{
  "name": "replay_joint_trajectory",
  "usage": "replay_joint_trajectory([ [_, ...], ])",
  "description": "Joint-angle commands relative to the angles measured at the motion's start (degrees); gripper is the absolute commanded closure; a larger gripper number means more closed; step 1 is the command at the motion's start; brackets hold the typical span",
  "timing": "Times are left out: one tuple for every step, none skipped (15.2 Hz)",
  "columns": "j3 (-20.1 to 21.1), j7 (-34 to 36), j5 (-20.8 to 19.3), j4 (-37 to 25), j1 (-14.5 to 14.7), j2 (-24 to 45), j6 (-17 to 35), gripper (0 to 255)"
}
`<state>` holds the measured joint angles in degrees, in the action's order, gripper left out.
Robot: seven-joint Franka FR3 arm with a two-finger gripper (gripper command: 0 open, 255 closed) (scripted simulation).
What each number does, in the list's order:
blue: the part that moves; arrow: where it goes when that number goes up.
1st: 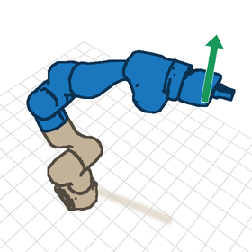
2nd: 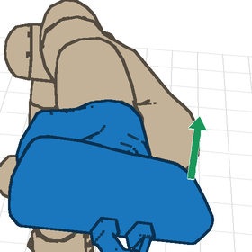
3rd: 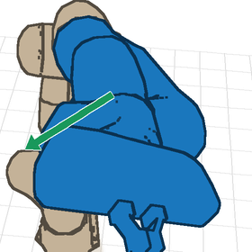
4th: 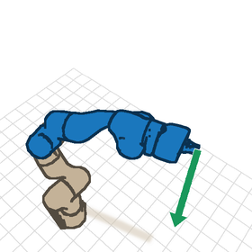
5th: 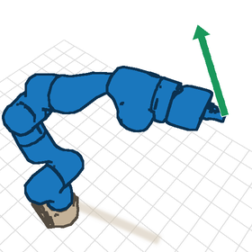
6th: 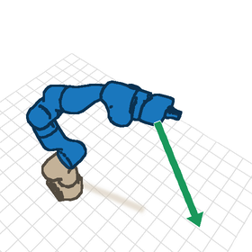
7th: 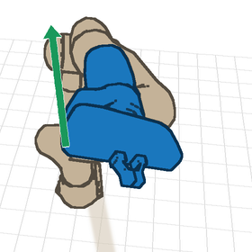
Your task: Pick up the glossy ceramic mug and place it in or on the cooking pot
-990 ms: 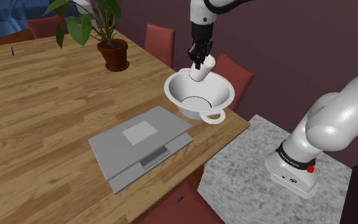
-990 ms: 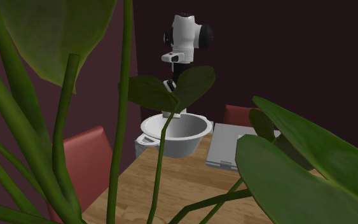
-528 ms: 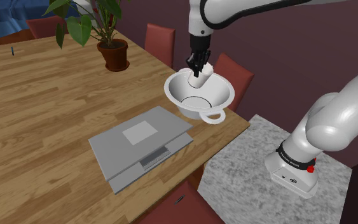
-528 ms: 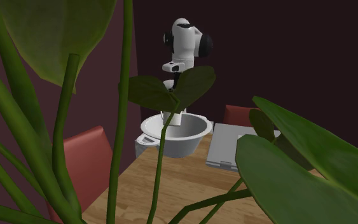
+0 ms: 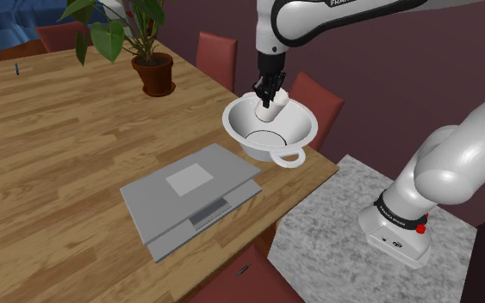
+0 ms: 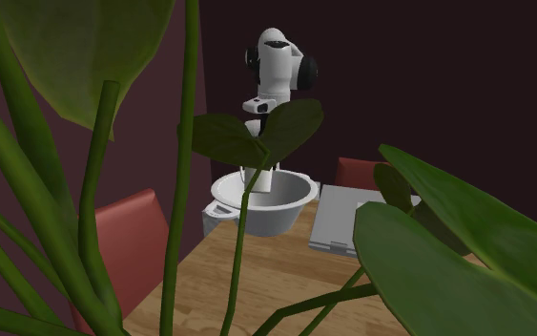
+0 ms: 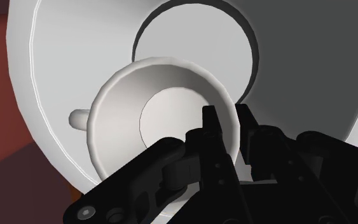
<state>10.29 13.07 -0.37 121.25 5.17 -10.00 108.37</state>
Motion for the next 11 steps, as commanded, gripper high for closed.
replay_joint_trajectory([
  [0.00,0.00,0.00,-0.01,0.00,0.00,0.01,255],
  [0.00,0.00,0.00,-0.01,0.00,0.00,0.01,0],
  [0.00,0.00,0.00,-0.01,0.00,0.00,0.01,0],
  [0.00,0.00,0.00,-0.01,0.00,0.00,0.01,0],
  [0.00,0.00,0.00,-0.01,0.00,0.00,0.01,0],
  [0.00,0.00,0.00,-0.01,0.00,0.00,0.01,0],
  [0.00,0.00,0.00,-0.01,0.00,0.00,0.01,0],
  [-0.01,-0.03,0.04,-1.72,0.01,-0.22,-1.91,0],
  [-0.01,-0.05,0.07,-3.51,0.01,-0.36,-3.84,0],
  [-0.01,-0.06,0.08,-5.38,0.02,-0.42,-5.77,0],
  [-0.01,-0.06,0.08,-6.90,0.02,-0.41,-7.28,0],
])
